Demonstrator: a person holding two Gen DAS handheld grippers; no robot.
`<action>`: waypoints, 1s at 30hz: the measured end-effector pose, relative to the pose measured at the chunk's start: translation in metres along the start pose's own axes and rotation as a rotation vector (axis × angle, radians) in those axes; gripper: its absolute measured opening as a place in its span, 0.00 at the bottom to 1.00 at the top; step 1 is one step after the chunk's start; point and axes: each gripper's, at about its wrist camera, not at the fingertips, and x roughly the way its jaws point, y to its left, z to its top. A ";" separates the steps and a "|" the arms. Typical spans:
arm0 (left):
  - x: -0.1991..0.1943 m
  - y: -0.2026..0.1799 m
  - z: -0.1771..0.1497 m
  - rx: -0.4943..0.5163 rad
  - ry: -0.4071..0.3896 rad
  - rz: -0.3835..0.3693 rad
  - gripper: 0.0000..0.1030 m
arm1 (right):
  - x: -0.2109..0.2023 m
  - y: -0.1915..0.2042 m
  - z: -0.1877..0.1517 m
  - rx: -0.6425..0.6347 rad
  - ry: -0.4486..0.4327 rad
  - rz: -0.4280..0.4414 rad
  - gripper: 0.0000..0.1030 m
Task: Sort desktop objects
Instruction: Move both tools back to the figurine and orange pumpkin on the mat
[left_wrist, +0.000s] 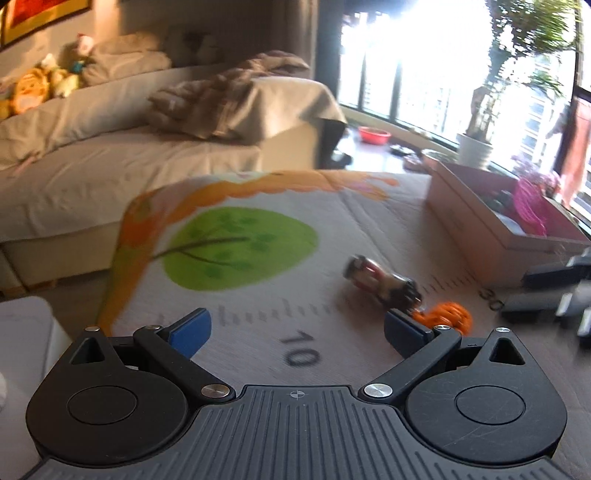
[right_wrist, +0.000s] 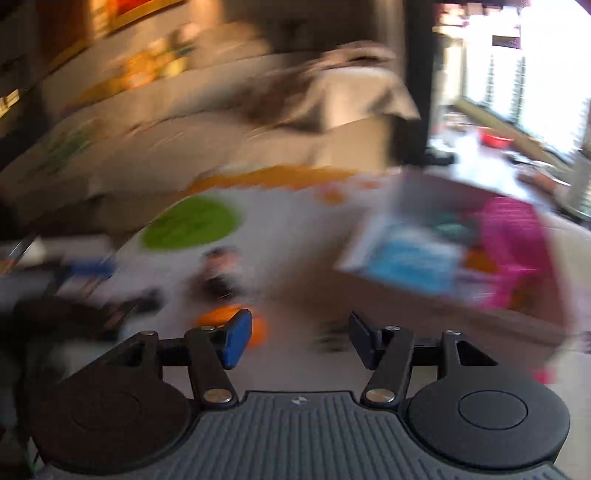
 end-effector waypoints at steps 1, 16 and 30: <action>0.000 0.002 0.002 -0.002 0.001 0.008 0.99 | 0.009 0.008 0.000 -0.007 -0.001 0.019 0.73; 0.046 -0.046 0.013 0.081 0.078 -0.128 0.99 | -0.024 -0.038 -0.037 0.094 -0.005 -0.109 0.25; 0.085 -0.092 0.018 0.191 0.133 -0.139 0.99 | -0.049 -0.105 -0.094 0.320 -0.036 -0.303 0.47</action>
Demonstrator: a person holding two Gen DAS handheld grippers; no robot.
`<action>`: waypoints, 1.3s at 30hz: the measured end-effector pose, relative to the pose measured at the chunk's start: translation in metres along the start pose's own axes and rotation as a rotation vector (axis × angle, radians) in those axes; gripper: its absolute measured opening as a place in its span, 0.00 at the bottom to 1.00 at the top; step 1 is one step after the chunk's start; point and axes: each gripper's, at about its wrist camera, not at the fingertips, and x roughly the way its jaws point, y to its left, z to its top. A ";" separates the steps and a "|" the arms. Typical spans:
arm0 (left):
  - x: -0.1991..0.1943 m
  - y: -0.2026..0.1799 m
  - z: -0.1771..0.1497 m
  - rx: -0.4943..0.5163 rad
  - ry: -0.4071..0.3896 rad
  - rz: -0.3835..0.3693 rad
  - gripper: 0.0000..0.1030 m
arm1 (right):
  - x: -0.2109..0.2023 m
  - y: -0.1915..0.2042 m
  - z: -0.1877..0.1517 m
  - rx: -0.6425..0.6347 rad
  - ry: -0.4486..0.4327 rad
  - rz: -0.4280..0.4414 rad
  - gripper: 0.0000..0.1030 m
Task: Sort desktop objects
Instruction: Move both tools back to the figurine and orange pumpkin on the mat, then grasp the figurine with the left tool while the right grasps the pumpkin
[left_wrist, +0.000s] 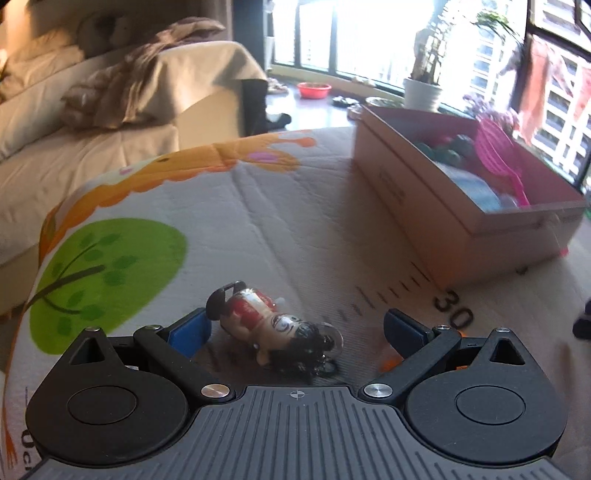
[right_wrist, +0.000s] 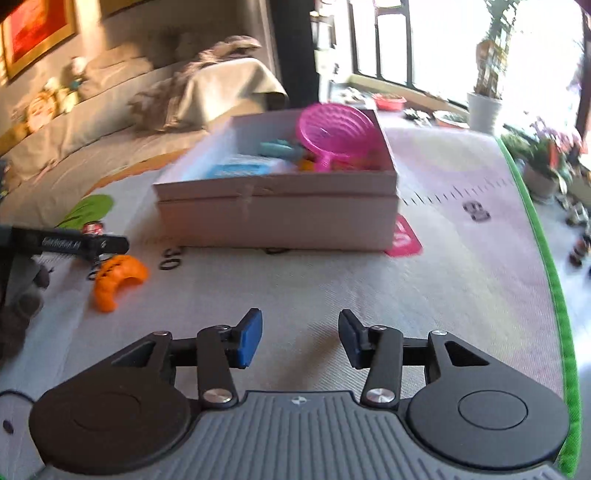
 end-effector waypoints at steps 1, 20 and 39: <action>-0.003 -0.006 -0.003 0.009 -0.012 0.005 0.99 | -0.001 0.000 0.000 -0.004 -0.002 0.002 0.49; -0.041 -0.025 -0.029 0.056 -0.024 -0.172 0.98 | -0.024 0.054 -0.007 -0.144 -0.001 0.236 0.78; -0.033 -0.022 -0.022 0.005 -0.025 -0.076 0.70 | -0.008 0.045 -0.018 -0.140 -0.002 0.055 0.59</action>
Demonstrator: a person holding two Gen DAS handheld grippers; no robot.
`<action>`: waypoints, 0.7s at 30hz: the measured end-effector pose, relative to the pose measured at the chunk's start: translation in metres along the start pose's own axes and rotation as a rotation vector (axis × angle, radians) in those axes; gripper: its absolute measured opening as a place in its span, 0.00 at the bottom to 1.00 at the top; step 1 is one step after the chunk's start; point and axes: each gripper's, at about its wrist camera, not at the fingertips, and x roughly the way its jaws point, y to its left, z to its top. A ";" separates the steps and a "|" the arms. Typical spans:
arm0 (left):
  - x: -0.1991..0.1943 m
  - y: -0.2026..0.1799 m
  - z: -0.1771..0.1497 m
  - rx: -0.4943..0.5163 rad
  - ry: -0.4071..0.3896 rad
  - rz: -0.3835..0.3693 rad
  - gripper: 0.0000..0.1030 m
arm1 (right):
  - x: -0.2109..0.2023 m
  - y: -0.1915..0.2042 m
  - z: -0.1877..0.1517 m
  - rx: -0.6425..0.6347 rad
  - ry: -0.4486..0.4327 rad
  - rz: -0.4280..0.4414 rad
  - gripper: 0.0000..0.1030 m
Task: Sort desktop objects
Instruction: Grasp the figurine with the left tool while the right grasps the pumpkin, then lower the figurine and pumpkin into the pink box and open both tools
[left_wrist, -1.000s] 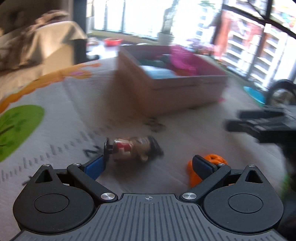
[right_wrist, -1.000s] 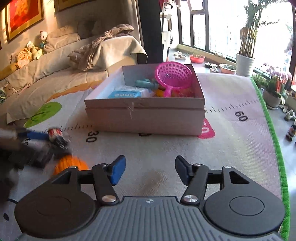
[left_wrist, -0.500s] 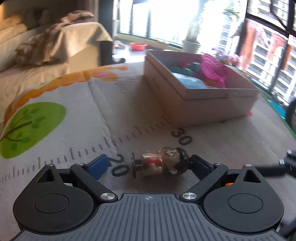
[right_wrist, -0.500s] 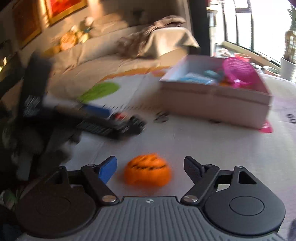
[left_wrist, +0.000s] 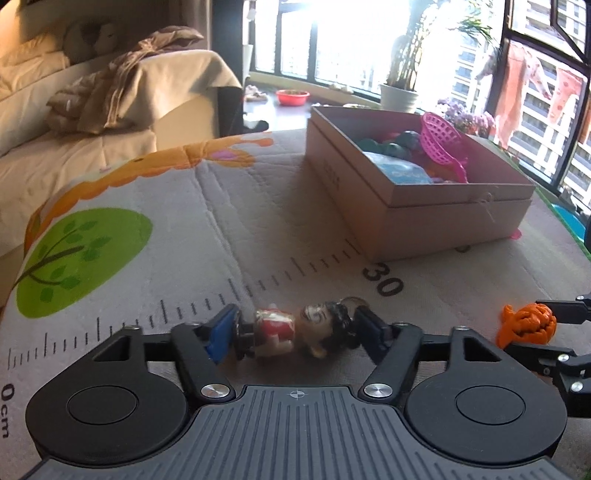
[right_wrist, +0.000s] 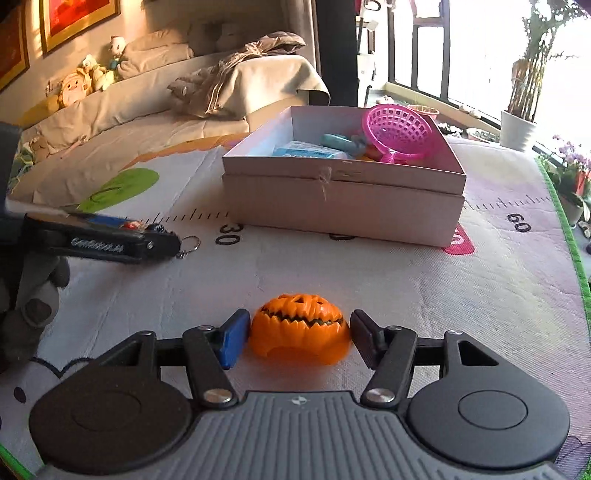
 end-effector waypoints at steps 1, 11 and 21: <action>-0.001 -0.001 0.000 0.007 0.004 -0.009 0.69 | -0.001 0.000 -0.001 -0.007 0.001 0.001 0.59; -0.061 -0.023 0.002 0.113 -0.046 -0.098 0.68 | -0.045 -0.014 0.013 -0.023 -0.028 0.074 0.58; -0.053 -0.069 0.116 0.213 -0.347 -0.094 0.70 | -0.114 -0.052 0.070 0.009 -0.331 -0.033 0.58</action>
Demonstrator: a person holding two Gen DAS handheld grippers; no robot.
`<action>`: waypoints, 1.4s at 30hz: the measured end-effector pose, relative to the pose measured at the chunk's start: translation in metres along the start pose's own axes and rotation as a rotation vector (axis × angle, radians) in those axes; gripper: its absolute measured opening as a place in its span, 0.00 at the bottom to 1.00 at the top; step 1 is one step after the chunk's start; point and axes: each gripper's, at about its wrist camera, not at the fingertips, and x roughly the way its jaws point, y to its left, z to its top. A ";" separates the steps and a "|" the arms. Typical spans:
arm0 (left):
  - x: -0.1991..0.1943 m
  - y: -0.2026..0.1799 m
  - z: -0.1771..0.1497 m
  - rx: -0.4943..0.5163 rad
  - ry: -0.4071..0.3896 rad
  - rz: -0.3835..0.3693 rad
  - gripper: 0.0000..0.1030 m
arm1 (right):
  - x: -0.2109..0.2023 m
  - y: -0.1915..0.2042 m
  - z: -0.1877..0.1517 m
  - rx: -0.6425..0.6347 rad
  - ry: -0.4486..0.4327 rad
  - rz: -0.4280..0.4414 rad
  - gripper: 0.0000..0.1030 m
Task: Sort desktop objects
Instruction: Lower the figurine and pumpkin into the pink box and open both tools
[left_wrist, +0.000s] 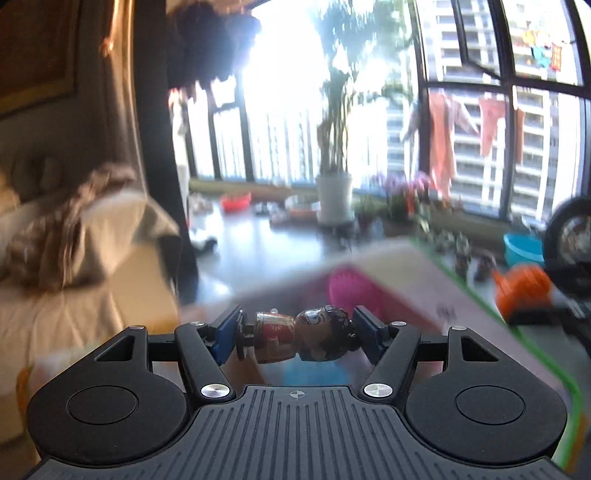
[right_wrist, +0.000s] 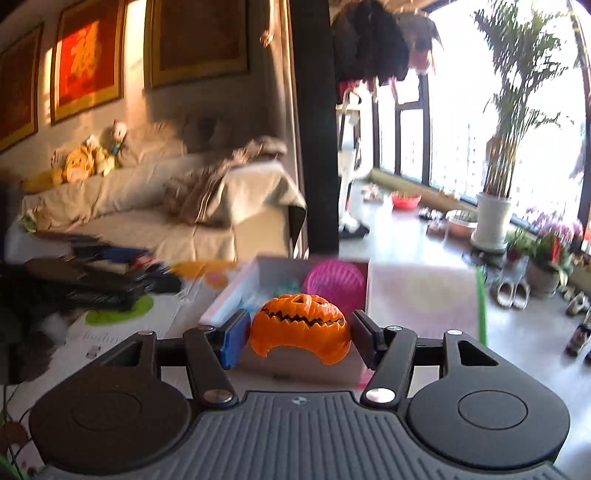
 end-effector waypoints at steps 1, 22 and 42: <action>0.016 0.003 0.008 -0.016 -0.012 0.021 0.73 | 0.002 -0.001 0.004 -0.002 -0.010 -0.002 0.58; 0.000 0.038 -0.136 -0.189 0.307 0.134 1.00 | 0.142 0.013 0.016 0.157 0.148 0.036 0.66; 0.003 0.033 -0.154 -0.222 0.306 0.198 1.00 | 0.118 0.047 -0.104 0.151 0.325 -0.257 1.00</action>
